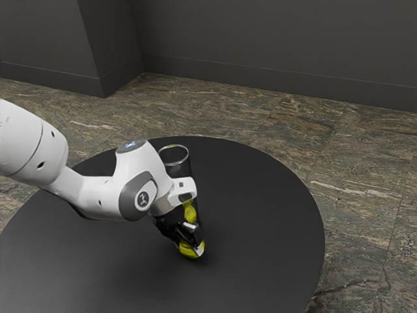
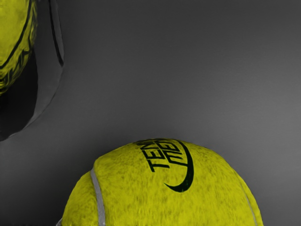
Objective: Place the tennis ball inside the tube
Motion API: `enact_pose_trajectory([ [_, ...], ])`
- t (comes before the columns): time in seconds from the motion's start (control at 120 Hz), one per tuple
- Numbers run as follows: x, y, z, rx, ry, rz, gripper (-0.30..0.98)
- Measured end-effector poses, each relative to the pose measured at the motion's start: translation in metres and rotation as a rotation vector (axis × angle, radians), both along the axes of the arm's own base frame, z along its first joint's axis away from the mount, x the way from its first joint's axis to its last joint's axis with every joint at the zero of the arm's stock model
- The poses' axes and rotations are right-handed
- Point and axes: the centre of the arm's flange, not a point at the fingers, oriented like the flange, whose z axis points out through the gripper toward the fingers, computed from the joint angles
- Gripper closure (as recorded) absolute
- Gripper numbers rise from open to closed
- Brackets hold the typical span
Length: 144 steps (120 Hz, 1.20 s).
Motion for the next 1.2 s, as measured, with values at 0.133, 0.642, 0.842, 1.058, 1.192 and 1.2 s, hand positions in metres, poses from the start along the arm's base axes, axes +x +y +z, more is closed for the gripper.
enact_pose_trajectory([
  [0.133, -0.002, 0.0, 0.013, 0.009, -0.024, 0.01, 0.42],
  [0.642, -0.005, -0.058, 0.195, 0.02, -0.387, -0.05, 0.47],
  [0.842, 0.016, -0.034, 0.269, 0.008, -0.532, 0.016, 0.46],
  [1.058, 0.018, 0.012, 0.294, 0.047, -0.58, 0.092, 0.45],
  [1.192, 0.015, 0.028, 0.284, 0.066, -0.55, 0.111, 0.44],
  [1.2, 0.015, 0.028, 0.283, 0.067, -0.548, 0.111, 0.44],
])
